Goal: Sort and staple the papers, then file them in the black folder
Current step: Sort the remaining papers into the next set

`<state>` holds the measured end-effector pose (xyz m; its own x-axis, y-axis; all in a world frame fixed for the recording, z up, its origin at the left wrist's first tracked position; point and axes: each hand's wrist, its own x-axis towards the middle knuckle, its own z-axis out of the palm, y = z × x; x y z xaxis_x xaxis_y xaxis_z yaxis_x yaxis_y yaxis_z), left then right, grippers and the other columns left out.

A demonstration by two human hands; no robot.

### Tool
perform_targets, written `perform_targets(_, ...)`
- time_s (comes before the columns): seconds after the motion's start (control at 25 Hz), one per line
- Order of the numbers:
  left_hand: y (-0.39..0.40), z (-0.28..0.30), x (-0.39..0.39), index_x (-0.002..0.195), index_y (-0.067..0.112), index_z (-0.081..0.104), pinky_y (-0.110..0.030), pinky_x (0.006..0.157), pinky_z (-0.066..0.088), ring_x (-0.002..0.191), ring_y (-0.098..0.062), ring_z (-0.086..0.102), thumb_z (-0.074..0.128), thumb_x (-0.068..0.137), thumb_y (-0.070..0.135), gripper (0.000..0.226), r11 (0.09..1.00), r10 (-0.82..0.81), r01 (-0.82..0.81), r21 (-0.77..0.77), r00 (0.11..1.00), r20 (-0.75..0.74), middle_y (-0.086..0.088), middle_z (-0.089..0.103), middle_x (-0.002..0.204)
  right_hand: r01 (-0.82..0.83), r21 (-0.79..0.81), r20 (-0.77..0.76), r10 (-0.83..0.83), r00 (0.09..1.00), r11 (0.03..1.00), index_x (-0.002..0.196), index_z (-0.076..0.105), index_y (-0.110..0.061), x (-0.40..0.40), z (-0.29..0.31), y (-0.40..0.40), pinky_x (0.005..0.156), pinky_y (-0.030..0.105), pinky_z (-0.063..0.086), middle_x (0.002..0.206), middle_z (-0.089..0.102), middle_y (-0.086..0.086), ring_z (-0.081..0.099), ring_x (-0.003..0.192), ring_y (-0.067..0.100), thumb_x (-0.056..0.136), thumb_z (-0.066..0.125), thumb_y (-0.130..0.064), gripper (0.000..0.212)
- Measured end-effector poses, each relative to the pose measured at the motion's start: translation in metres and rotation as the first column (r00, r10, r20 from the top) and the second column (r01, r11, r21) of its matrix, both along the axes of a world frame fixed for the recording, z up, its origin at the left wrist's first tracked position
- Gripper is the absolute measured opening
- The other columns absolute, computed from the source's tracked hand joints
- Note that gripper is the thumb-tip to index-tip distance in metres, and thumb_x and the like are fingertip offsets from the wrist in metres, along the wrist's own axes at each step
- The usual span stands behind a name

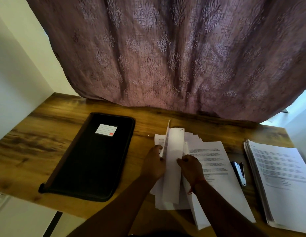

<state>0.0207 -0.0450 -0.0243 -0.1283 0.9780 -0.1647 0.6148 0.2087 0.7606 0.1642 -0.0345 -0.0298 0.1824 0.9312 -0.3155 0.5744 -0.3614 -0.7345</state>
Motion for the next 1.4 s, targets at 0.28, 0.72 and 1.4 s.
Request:
perform_targets(0.28, 0.014, 0.095, -0.025, 0.151, 0.036, 0.031, -0.033, 0.095, 0.05, 0.114, -0.022, 0.056, 0.051, 0.094, 0.019, 0.062, 0.944, -0.08, 0.178, 0.278, 0.941, -0.33, 0.0, 0.048, 0.141, -0.172, -0.008, -0.17, 0.168, 0.971, 0.985, 0.096, 0.065, -0.011, -0.001, 0.015, 0.004, 0.087, 0.04, 0.055, 0.094, 0.067, 0.008, 0.066, 0.089, 0.022, 0.097, 0.037, -0.055, 0.052)
perform_targets(0.72, 0.004, 0.182, -0.019, 0.117, 0.017, 0.063, -0.023, 0.083, 0.05, 0.099, -0.009, 0.058, 0.046, 0.098, 0.007, 0.027, 0.856, -0.035, -0.051, 0.515, 0.987, 0.156, 0.0, 0.061, 0.112, -0.114, 0.321, -0.232, 0.194, 0.953, 0.94, 0.108, 0.068, -0.021, 0.016, 0.071, 0.023, 0.091, 0.028, 0.05, 0.117, 0.061, -0.007, 0.058, 0.106, 0.011, 0.099, 0.05, -0.013, 0.022)
perform_targets(1.4, -0.001, 0.157, 0.0, 0.123, 0.023, 0.06, -0.013, 0.074, 0.051, 0.09, -0.002, 0.062, 0.044, 0.101, 0.011, 0.029, 0.991, -0.05, -0.012, 0.136, 0.895, 0.443, 0.009, 0.067, 0.106, -0.196, 0.578, 0.127, 0.15, 0.981, 0.792, 0.119, 0.06, -0.01, -0.031, 0.177, 0.034, 0.087, 0.022, 0.039, 0.117, 0.062, 0.009, 0.057, 0.107, 0.021, 0.099, 0.052, -0.025, 0.026)
